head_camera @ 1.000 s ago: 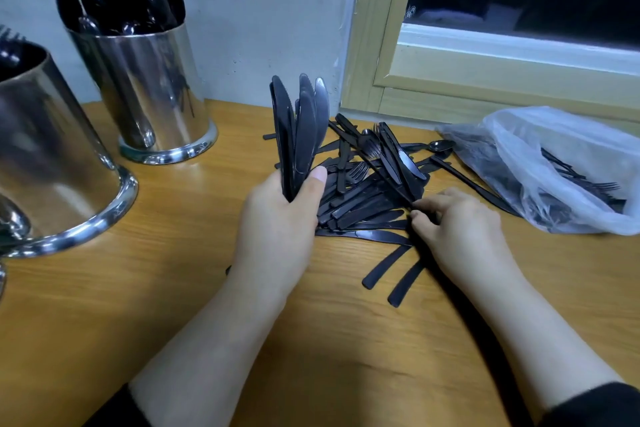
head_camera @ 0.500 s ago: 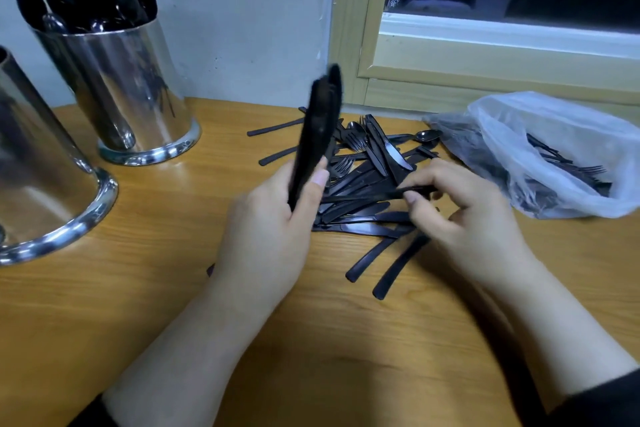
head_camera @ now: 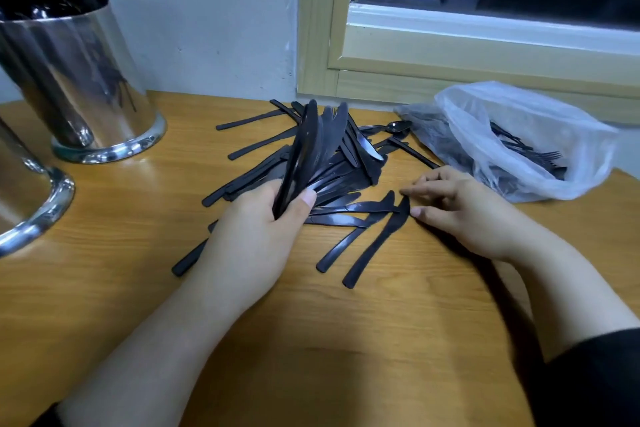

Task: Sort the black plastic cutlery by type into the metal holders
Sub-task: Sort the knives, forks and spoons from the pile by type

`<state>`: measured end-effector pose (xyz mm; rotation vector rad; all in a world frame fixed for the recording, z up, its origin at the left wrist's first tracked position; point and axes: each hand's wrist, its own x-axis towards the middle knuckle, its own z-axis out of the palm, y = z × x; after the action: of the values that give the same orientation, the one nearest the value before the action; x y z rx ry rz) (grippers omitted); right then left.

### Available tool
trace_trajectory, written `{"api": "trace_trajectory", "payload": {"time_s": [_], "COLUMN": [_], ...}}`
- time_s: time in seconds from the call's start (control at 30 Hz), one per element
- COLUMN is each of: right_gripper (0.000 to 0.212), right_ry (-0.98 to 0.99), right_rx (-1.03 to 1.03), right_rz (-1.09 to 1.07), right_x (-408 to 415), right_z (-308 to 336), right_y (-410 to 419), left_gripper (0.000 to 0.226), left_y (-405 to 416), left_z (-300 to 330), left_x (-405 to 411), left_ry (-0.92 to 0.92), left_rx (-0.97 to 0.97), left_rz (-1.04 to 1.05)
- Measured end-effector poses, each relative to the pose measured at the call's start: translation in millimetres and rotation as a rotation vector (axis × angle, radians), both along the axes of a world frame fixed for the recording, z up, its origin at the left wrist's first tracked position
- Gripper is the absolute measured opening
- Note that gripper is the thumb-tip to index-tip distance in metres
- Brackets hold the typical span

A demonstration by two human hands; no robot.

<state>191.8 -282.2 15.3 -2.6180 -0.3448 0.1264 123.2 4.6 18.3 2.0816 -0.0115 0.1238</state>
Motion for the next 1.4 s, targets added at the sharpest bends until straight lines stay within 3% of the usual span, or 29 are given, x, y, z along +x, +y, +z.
{"api": "trace_trajectory", "payload": {"time_s": [0.3, 0.53, 0.7, 0.77, 0.9, 0.97, 1.03, 1.13, 1.27, 1.4], "right_gripper": [0.016, 0.015, 0.014, 0.014, 0.017, 0.024, 0.034, 0.020, 0.009, 0.022], "right_ry": [-0.004, 0.123, 0.144, 0.110, -0.171, -0.311, -0.375, -0.363, -0.364, -0.412], "right_rx": [0.036, -0.069, 0.115, 0.210, 0.339, 0.445, 0.601, 0.571, 0.382, 0.220], "right_rz": [0.036, 0.061, 0.093, 0.109, 0.097, 0.054, -0.014, -0.010, 0.045, 0.082], "right_x": [-0.7, -14.4, -30.4, -37.8, -42.3, -40.4, -39.1, -41.6, -40.5, -37.3], "right_z": [3.0, 18.6, 29.5, 31.3, 22.6, 16.8, 14.1, 9.4, 0.9, -2.6], "right_y": [4.6, 6.7, 13.6, 23.5, 51.5, 63.4, 70.8, 76.7, 86.3, 117.3], "left_gripper": [0.044, 0.044, 0.038, 0.040, 0.030, 0.028, 0.023, 0.024, 0.035, 0.036], "left_y": [-7.4, -8.3, -6.2, -5.0, -5.7, -1.7, 7.0, 29.6, 68.8, 82.7], "left_z": [3.9, 1.1, 2.5, 3.4, 4.8, 2.4, 1.4, 6.7, 10.0, -2.8], "left_x": [-7.1, -7.6, -9.8, -8.9, -10.7, -9.6, -7.8, -9.3, -16.0, -10.6], "left_ry": [-0.091, -0.113, -0.209, -0.191, -0.079, -0.061, -0.092, -0.236, -0.376, -0.169], "left_rx": [0.146, 0.119, 0.126, 0.164, 0.325, 0.268, 0.069, -0.323, -0.398, -0.343], "left_rz": [-0.020, 0.021, 0.094, 0.043, -0.140, -0.143, -0.052, 0.178, 0.370, 0.428]}}
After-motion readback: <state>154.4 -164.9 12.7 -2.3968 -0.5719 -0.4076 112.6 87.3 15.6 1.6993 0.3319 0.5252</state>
